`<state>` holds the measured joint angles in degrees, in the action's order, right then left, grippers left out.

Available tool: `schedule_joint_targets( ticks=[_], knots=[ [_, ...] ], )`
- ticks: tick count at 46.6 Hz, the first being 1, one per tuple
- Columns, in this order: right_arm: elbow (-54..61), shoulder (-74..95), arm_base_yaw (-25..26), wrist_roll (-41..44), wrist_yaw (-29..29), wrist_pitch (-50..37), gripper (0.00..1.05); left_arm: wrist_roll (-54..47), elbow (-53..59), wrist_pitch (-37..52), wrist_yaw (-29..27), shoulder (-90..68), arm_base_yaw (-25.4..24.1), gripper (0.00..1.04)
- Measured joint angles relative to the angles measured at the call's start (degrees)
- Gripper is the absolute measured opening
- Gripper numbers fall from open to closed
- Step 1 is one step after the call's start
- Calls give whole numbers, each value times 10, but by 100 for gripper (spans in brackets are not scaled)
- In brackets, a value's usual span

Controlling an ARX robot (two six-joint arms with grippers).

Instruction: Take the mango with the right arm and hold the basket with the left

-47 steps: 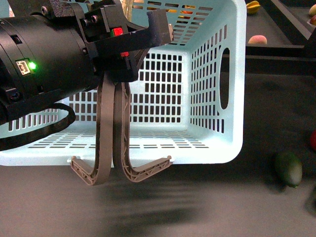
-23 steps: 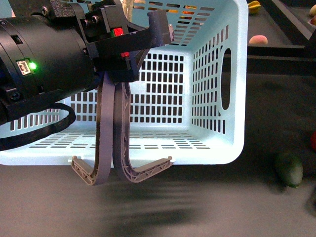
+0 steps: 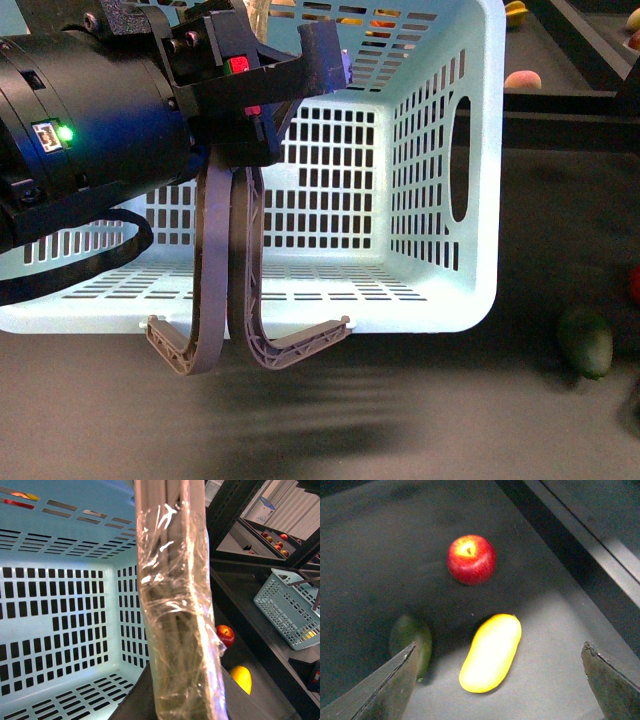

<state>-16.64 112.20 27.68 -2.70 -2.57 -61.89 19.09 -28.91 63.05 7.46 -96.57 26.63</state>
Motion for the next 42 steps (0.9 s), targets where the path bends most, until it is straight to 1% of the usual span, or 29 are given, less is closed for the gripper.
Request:
schedule_joint_targets(
  ticks=[2, 7, 16, 25, 38, 42],
  knots=[
    [-23, 50, 14, -5, -2, -3, 97, 0, 0, 0, 0, 0, 0, 10],
    [-78, 136, 32, -11, -1, -1, 97, 0, 0, 0, 0, 0, 0, 10],
    [-158, 235, 33, -15, 2, 21, 97, 0, 0, 0, 0, 0, 0, 10],
    [-228, 301, 9, -26, 24, 31, 97, 0, 0, 0, 0, 0, 0, 10],
    [-285, 347, -29, -47, 32, 44, 97, 0, 0, 0, 0, 0, 0, 10],
    [-298, 362, -32, -51, 32, 49, 97, 0, 0, 0, 0, 0, 0, 10]
  ],
)
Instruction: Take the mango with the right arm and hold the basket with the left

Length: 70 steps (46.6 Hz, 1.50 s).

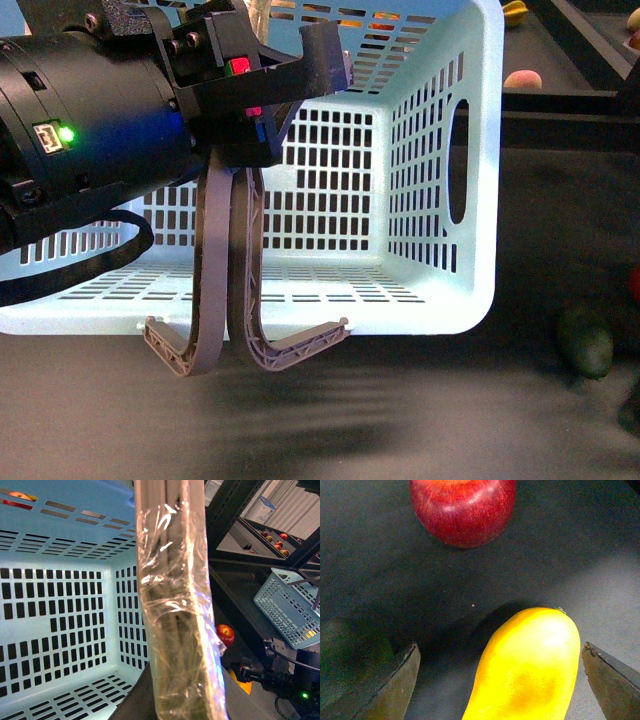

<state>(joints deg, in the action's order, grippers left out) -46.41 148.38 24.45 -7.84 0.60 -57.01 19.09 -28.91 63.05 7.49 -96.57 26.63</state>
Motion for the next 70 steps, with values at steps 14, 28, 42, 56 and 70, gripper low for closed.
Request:
schedule_joint_targets(
  ticks=[14, 28, 42, 56, 70],
  knots=[
    [-23, 39, 9, 1, 0, 12, 97, 0, 0, 0, -1, 0, 0, 10],
    [-42, 61, 19, 8, 2, 21, 97, 0, 0, 0, 0, 0, 0, 10],
    [-55, 73, 27, 20, -3, 33, 97, 0, 0, 0, 0, 0, 0, 10],
    [-56, 80, 35, 33, -3, 33, 75, 0, 0, 0, 0, 0, 0, 10],
    [-31, 55, 39, 35, -19, 37, 61, 0, 0, 0, 0, 0, 0, 10]
  ],
)
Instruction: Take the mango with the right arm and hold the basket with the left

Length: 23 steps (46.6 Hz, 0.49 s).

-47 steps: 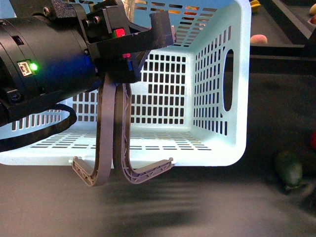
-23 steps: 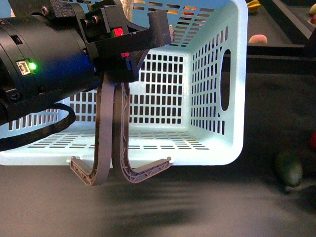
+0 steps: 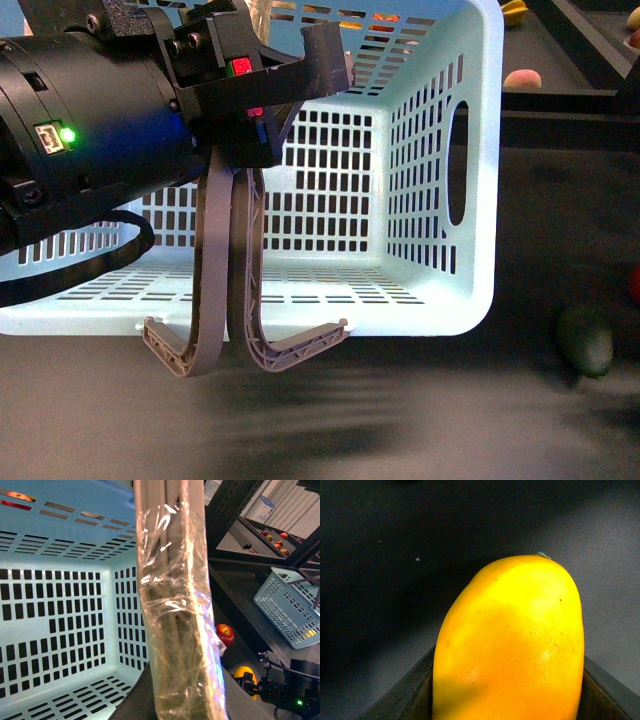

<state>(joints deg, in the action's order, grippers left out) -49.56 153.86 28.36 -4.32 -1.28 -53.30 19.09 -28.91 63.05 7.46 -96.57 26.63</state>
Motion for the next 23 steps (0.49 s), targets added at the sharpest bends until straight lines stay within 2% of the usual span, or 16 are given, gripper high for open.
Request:
schedule_joint_targets(
  ticks=[15, 23],
  knots=[
    [70, -150, -15, -2, -66, 26, 61, 0, 0, 0, 0, 0, 0, 10],
    [126, -305, -55, -5, -135, 84, 61, 0, 0, 0, 0, 0, 0, 10]
  ],
)
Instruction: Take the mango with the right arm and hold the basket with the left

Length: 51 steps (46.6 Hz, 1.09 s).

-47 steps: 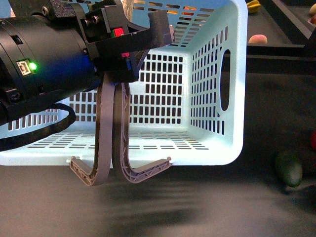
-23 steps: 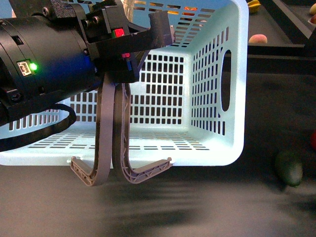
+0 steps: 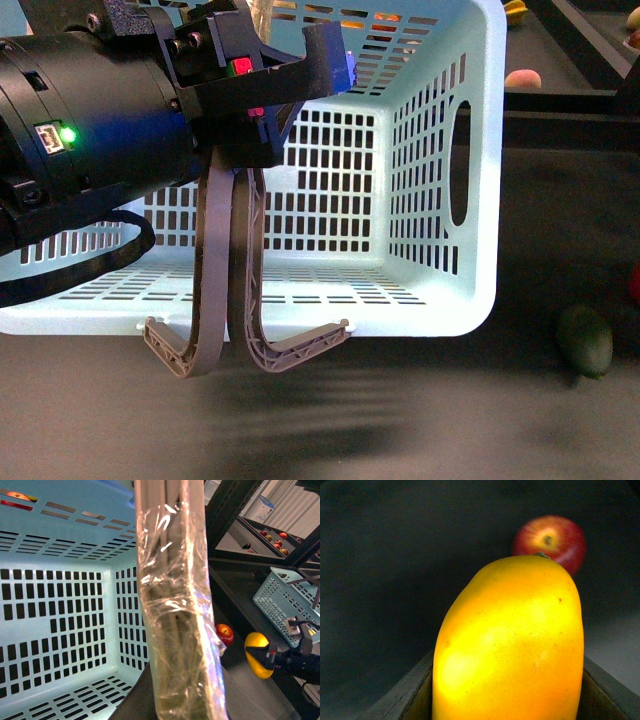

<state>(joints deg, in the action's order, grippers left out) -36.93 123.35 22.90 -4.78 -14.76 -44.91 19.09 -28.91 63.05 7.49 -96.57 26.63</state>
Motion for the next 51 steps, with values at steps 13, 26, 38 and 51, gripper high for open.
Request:
schedule_joint_targets(
  ticks=[13, 26, 38, 51],
  knots=[
    [50, -347, -164, -31, -63, 162, 61, 0, 0, 0, 0, 0, 0, 10],
    [11, -400, -378, -63, 14, 207, 61, 0, 0, 0, 0, 0, 0, 10],
    [-54, -304, -455, -71, 59, 200, 61, 0, 0, 0, 0, 0, 0, 10],
    [-95, -227, -472, -91, 105, 178, 61, 0, 0, 0, -1, 0, 0, 10]
  ],
)
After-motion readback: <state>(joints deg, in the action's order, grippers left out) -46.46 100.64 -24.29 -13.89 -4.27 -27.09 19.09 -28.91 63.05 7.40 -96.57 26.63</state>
